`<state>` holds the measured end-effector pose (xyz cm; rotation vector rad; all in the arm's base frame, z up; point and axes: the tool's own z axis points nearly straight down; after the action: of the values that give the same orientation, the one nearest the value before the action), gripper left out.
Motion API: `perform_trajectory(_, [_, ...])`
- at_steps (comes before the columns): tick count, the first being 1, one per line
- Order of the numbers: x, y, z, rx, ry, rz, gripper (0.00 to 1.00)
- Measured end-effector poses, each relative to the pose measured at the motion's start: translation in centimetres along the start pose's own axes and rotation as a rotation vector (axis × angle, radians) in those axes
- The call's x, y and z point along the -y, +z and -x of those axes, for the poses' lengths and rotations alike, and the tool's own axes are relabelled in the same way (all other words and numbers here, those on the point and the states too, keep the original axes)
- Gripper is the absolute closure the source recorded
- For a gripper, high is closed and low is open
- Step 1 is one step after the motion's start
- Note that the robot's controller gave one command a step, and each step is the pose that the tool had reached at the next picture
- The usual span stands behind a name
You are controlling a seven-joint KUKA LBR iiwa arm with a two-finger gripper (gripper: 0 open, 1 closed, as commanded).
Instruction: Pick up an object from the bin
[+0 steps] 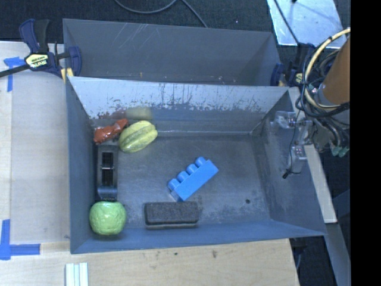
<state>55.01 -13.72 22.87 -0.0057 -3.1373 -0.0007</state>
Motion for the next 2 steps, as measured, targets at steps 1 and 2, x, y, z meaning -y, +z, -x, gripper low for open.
perform_trajectory(1, [-0.1,-0.4,0.1,0.007,-0.003,-0.001,0.00])
perform_trajectory(2, [-2.1,4.3,1.0,0.010,-0.094,-0.002,0.00])
